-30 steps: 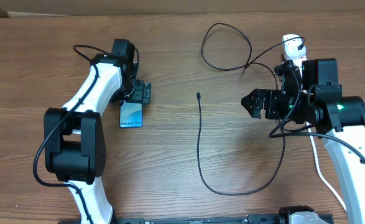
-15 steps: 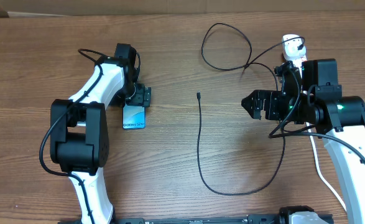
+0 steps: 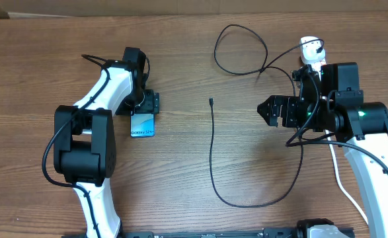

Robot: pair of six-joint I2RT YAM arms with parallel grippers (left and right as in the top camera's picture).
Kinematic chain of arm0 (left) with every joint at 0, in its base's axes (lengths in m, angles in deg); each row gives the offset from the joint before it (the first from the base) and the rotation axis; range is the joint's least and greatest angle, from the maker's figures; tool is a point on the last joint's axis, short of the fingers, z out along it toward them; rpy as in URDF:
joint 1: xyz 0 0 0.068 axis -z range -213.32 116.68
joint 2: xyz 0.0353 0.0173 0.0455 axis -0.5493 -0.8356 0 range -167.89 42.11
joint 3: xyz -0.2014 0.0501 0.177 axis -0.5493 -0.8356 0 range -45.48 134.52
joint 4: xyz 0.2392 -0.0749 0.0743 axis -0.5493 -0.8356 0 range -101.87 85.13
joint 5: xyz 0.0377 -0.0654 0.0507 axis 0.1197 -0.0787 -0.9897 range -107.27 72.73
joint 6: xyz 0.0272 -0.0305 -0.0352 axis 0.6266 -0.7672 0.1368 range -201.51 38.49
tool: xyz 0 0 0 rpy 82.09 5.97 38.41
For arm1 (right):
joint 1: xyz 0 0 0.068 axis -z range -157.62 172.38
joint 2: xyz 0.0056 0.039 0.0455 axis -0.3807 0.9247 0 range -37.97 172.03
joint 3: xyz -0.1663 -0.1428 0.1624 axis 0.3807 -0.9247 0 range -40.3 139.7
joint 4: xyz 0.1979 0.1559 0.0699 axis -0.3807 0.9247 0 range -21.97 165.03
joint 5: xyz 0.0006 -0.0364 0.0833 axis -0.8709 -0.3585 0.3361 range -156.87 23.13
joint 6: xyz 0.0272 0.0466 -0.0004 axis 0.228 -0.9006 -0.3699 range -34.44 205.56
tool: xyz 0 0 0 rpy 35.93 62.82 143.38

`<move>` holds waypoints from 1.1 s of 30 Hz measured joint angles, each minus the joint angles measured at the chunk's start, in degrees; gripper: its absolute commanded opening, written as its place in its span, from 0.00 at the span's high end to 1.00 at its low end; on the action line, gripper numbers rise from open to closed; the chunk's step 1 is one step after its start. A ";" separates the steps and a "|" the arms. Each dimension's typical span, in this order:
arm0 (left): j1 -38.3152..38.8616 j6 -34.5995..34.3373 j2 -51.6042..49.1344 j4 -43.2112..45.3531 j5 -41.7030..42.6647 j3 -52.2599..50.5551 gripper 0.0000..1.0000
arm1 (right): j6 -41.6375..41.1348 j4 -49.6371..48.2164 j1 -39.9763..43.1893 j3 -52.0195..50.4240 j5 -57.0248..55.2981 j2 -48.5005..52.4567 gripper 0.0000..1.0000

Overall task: Plug charger to phone and switch on socket
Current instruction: 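Grasp the Galaxy S24+ phone by its edge with the left gripper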

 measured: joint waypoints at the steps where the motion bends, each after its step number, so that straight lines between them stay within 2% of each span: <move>1: 0.00 -0.15 0.00 -0.22 0.02 0.00 0.20 | 0.00 0.02 0.00 0.00 0.00 0.00 0.00; 5: 0.00 -1.03 0.00 -0.92 0.22 0.02 0.35 | 0.00 0.00 0.00 0.00 0.00 0.00 0.00; 7: 0.00 -1.22 0.00 -1.14 0.17 0.07 0.38 | 0.00 -0.07 0.00 0.02 0.00 0.00 0.00; 16: 0.00 -1.42 0.00 -1.79 0.17 0.24 0.37 | 0.00 -1.36 0.00 0.02 0.00 0.00 0.00; 22: 0.00 -1.66 -0.70 -5.57 -0.20 1.86 0.37 | -0.02 -1.55 0.00 0.00 0.00 0.00 0.00; 29: 0.00 -5.51 -1.66 -13.00 -0.46 10.27 0.38 | -0.33 -3.34 0.00 0.00 1.95 0.00 0.00; 33: 0.00 -8.87 -1.66 -17.05 -0.44 16.37 0.38 | -3.50 -5.25 0.00 0.00 3.34 0.00 0.00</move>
